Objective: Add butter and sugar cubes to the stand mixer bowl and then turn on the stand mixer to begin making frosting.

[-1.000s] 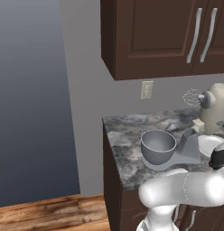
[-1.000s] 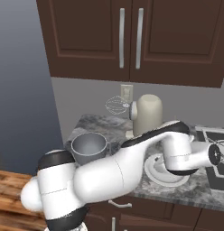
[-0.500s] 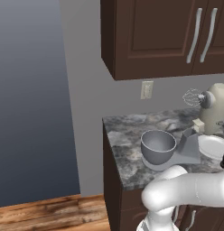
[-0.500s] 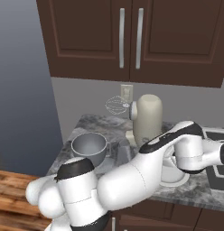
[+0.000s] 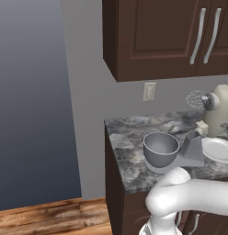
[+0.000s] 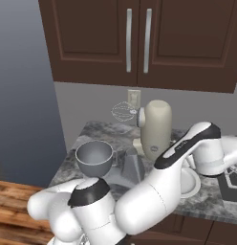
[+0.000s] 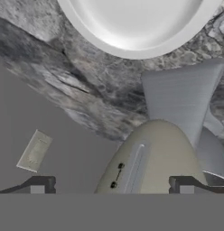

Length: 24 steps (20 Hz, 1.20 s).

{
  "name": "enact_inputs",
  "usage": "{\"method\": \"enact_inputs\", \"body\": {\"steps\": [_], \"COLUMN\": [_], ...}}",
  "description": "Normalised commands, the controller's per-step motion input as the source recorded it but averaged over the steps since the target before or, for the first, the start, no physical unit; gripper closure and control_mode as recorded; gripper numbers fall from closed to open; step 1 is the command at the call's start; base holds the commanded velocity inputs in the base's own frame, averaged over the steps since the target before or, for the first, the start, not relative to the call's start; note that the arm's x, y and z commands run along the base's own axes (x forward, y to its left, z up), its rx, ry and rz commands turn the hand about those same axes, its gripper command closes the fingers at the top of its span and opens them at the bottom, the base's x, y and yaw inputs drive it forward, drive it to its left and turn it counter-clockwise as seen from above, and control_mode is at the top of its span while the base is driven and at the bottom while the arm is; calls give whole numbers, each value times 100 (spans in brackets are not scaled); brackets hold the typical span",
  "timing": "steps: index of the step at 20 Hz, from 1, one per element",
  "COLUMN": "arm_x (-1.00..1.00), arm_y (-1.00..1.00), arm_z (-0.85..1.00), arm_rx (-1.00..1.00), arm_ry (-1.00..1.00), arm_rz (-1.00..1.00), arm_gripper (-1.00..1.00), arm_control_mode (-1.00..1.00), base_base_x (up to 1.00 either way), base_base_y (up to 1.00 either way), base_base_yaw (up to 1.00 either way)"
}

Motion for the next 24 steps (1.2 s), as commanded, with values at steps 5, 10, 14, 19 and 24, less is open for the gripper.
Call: {"method": "enact_inputs", "body": {"steps": [5,10,14,19,24], "arm_x": [0,2,5,0,1], "arm_y": [30,39,48,54,57], "arm_z": [2,0,0,22,52], "arm_rx": [0,1,1,0,0], "arm_ry": [1,1,0,0,0], "arm_rz": [0,2,4,2,0], "arm_gripper": [-100,-100,-100,-100,-100], "arm_control_mode": [-100,-100,-100,-100,-100], "base_base_x": [0,0,0,0,0], "base_base_y": [0,0,0,0,0], "base_base_yaw": [0,0,0,0,0]}}
